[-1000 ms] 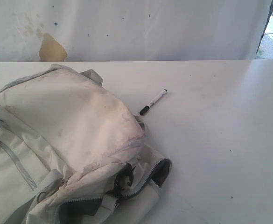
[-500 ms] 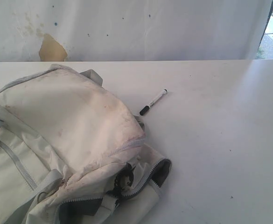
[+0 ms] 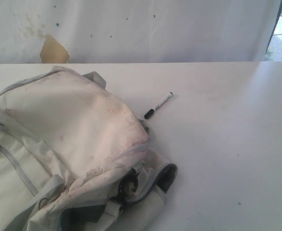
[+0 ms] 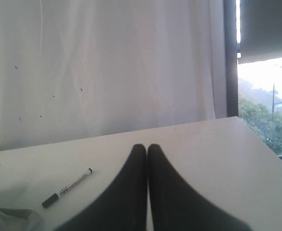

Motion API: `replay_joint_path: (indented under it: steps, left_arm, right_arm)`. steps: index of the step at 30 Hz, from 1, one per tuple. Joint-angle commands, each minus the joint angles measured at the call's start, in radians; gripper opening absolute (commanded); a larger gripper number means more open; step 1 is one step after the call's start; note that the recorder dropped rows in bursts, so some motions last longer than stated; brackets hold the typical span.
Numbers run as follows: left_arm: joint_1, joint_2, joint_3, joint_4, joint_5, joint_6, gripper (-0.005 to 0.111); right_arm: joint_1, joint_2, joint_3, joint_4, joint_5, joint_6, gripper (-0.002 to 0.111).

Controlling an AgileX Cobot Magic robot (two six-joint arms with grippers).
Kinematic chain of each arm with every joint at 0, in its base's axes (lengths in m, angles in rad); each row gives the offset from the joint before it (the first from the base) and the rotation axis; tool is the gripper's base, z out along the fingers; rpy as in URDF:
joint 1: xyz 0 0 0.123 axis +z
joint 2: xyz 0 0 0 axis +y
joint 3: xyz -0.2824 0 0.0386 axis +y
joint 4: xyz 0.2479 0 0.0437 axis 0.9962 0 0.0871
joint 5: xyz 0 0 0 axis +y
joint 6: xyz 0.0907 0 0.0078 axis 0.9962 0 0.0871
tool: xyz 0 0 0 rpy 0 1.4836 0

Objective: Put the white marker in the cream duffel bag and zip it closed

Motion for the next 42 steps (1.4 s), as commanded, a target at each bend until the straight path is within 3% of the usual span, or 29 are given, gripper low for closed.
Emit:
replay_joint_path:
  steps: [1,6,13,17,22,25,29,32,36,42]
  left_arm:
    - [0.0,-0.002,-0.126,-0.018,0.267,-0.013,0.0]
    - [0.0,-0.002,-0.252,-0.018,0.528,-0.106,0.0]
    - [0.0,0.095,-0.323,-0.019,0.692,-0.132,0.0]
    - [0.0,0.158,-0.285,-0.076,0.657,-0.136,0.0]
    - [0.0,0.272,-0.213,-0.278,0.581,-0.149,0.001]
    - [0.0,0.354,-0.173,-0.346,0.504,-0.153,0.014]
    - [0.0,0.476,-0.139,-0.373,0.455,-0.155,0.044]
    - [0.0,0.552,-0.11,-0.438,0.425,-0.108,0.059]
    - [0.0,0.667,-0.101,-0.594,0.442,-0.015,0.06]
    - [0.0,0.822,-0.101,-0.884,0.412,0.292,0.06]
  right_arm:
    - [0.002,0.084,-0.091,0.001,0.112,0.014,0.0]
    - [0.002,0.219,-0.174,-0.003,0.102,-0.004,0.0]
    - [0.002,0.356,-0.195,0.005,-0.006,-0.03,0.0]
    - [0.002,0.432,-0.195,0.04,-0.004,-0.02,0.0]
    - [0.002,0.508,-0.195,0.088,-0.002,-0.02,0.0]
    - [0.002,0.53,-0.195,0.129,-0.002,-0.02,0.0]
    - [0.002,0.533,-0.195,0.136,-0.002,-0.022,0.0]
    - [0.002,0.533,-0.195,0.136,-0.002,-0.022,0.0]
    - [0.002,0.533,-0.195,0.136,-0.002,-0.036,0.0]
    - [0.002,0.533,-0.195,0.136,-0.002,-0.045,0.0]
